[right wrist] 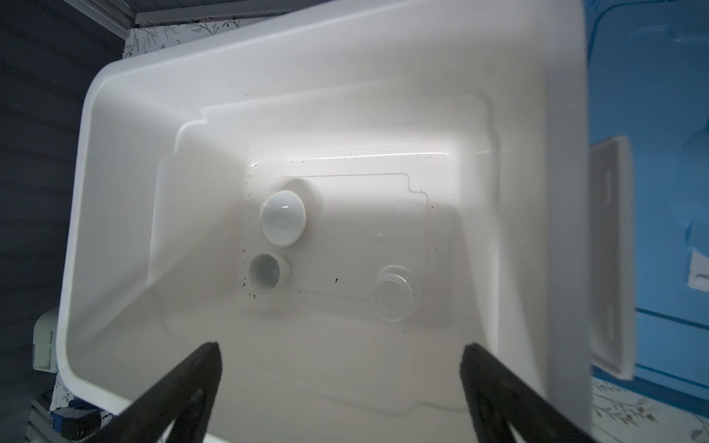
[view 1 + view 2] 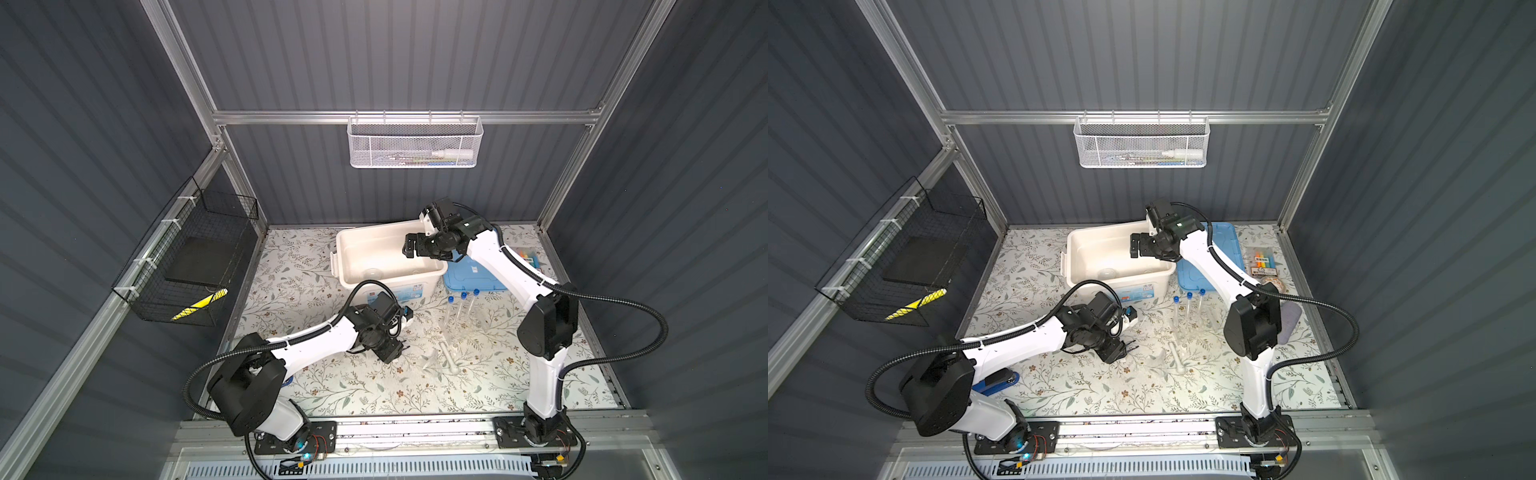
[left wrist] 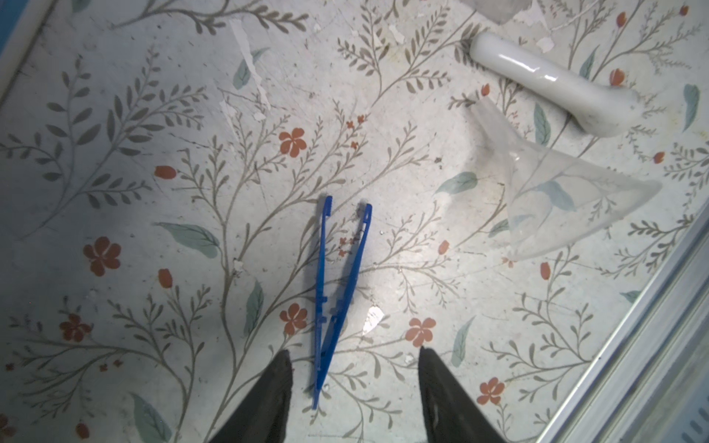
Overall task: Organize the chemistry lab equipment
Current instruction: 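Lower the left gripper onto the blue tweezers and close on them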
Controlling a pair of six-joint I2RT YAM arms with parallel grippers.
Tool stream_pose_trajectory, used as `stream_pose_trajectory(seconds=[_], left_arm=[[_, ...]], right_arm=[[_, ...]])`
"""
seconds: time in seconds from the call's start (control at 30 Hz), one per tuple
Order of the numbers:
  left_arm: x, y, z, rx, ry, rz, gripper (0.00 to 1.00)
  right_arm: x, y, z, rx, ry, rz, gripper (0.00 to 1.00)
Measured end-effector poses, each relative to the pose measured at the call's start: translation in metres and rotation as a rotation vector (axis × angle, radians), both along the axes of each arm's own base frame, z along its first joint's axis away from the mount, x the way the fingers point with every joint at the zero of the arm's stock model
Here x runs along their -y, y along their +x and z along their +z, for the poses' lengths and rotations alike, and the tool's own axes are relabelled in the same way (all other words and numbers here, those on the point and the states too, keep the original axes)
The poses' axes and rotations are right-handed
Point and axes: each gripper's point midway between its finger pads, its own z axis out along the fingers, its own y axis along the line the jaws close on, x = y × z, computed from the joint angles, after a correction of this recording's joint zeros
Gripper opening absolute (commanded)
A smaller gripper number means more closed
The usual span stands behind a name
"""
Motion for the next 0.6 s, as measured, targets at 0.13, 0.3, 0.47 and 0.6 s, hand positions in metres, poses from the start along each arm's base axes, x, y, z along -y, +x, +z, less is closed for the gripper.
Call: stream_pose_trajectory(seconds=[0.13,0.3,0.47,0.6], left_arm=[[-0.001,-0.001,-0.008,-0.012,0.019,-0.008,0.50],[-0.003,-0.001,-0.020,-0.028,0.052,-0.008,0.49],[-0.004,0.002,-0.029,-0.037,0.087,-0.006,0.48],[-0.001,0.008,-0.032,-0.034,0.103,-0.003,0.46]], right_arm=[[0.003,-0.004,-0.002,-0.006,0.002,-0.009,0.99],[0.007,-0.011,-0.004,-0.012,0.005,-0.019,0.99],[0.007,-0.011,0.002,0.003,0.017,-0.022,0.99],[0.007,-0.010,0.005,0.011,0.024,-0.024,0.99]])
